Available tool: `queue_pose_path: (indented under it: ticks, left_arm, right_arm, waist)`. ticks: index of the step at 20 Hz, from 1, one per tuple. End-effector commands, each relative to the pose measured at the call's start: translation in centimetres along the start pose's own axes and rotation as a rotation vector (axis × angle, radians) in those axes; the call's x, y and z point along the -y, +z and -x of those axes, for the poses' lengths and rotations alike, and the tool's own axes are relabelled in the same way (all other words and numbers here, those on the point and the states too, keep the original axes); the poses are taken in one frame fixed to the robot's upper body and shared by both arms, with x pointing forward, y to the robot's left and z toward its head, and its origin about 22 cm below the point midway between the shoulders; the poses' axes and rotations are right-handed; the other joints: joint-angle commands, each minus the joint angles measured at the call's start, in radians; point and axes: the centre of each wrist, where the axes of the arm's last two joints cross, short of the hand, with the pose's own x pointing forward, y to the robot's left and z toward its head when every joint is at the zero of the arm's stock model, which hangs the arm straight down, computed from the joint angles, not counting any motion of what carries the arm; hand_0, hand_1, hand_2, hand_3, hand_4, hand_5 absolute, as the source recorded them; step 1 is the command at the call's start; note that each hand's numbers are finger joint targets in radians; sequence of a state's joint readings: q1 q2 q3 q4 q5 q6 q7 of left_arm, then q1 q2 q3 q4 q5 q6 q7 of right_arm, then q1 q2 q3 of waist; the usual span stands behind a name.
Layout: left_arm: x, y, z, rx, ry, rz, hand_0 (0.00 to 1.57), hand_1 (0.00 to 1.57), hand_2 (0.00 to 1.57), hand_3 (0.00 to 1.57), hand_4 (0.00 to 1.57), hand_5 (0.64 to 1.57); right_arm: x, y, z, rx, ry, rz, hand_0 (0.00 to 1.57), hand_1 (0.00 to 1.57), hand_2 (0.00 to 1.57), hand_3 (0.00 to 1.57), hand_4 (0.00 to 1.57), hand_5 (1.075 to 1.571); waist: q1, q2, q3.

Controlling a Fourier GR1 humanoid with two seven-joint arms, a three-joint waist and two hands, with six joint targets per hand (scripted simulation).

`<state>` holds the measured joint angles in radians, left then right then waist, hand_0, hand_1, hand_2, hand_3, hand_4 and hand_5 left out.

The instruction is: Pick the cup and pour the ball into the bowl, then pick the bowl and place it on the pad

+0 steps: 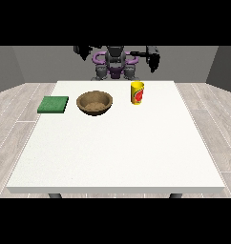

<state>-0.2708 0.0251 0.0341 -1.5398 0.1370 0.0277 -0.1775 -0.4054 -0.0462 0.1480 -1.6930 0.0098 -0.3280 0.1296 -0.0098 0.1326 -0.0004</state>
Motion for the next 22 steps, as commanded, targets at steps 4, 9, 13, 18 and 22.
queue_pose_path:
  ticks: [4, 9, 13, 18, 22]
  left_arm:
    - [-1.1, 4.4, 4.0, 0.015, -0.031, 0.033, 0.0, 0.0, 0.0, 0.0, 0.0, 1.537]
    - [-1.5, 4.9, 7.9, 0.016, -0.061, 0.009, 0.0, 0.0, 0.0, 0.0, 0.0, 1.533]
    - [-1.1, 4.3, 9.4, -0.02, -0.07, 0.019, 0.0, 0.0, 0.0, 0.0, 0.0, 1.538]
    - [-3.2, 4.0, 11.0, -0.032, -0.079, -0.043, 0.0, 0.0, 0.0, 0.0, 0.0, 1.535]
    - [-2.2, 3.7, 12.1, -0.014, -0.118, -0.033, 0.0, 0.0, 0.0, 0.0, 0.0, 1.529]
  right_arm:
    - [6.1, -2.1, 1.2, 0.021, 0.08, 0.078, 0.0, 0.0, 0.4, 0.63, 0.67, 1.567]
    - [5.3, -4.2, 0.4, 0.02, 0.071, 0.087, 0.0, 0.0, 0.36, 0.55, 0.66, 1.564]
    - [7.4, -4.8, 2.0, -0.007, 0.1, 0.074, 0.0, 0.0, 0.43, 0.6, 0.65, 1.565]
    - [7.4, -4.1, 2.4, 0.002, 0.113, 0.055, 0.0, 0.0, 0.41, 0.62, 0.65, 1.564]
    - [8.6, -5.4, 1.8, 0.027, 0.111, 0.075, 0.0, 0.0, 0.37, 0.57, 0.64, 1.565]
  waist:
    - [0.041, 0.06, 0.0004]
    - [0.025, 0.073, -0.0002]
    - [0.021, 0.041, 0.0002]
    - [-0.025, 0.039, 0.0]
    - [-0.02, 0.05, 0.0001]
